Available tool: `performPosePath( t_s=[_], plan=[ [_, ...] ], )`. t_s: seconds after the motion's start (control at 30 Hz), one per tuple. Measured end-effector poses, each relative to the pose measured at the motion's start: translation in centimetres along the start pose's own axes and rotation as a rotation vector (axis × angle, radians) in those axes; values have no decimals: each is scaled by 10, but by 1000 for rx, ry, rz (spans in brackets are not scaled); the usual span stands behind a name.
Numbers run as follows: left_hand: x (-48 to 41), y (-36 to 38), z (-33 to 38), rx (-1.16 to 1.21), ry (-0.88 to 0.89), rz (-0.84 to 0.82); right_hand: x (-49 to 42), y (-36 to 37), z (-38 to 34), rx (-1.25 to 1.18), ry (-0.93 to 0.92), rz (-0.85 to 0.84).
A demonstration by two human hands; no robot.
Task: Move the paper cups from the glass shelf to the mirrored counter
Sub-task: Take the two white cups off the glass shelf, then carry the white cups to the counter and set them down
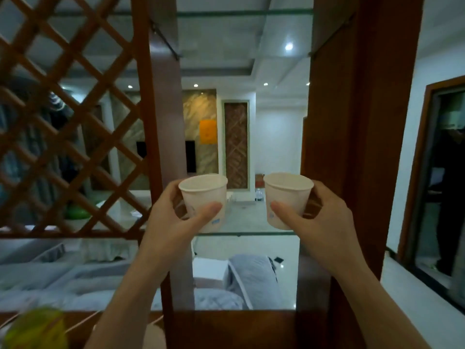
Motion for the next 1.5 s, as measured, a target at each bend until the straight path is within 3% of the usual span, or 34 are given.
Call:
performPosePath(
  t_s=[0.23, 0.4, 0.63, 0.87, 1.17, 1.5],
  plan=[
    [43, -52, -31, -132, -67, 97, 49, 41, 25, 10, 125, -80],
    [76, -129, -39, -326, -87, 232, 89, 119, 5, -135, 120, -259],
    [162, -245, -16, -570, -176, 502, 160, 227, -49, -346, 70, -527],
    [282, -297, 42, -768, -316, 881, 249, 283, -119, -622, -19, -887],
    [461, -278, 156, -1038, -388, 1303, 387, 257, -219, -971, -152, -1305],
    [655, -210, 295, -1244, -438, 1812, 541, 151, -363, -1287, -238, -1705]
  ],
)
Point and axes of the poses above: each hand's wrist, its own x-axis away from the middle knuckle, its own y-axis out of the palm, z = x × y, the point moved 7 cm from there along -x, towards the middle knuckle, and after that the axes turned 7 degrees about z, right-handed, at the moved point
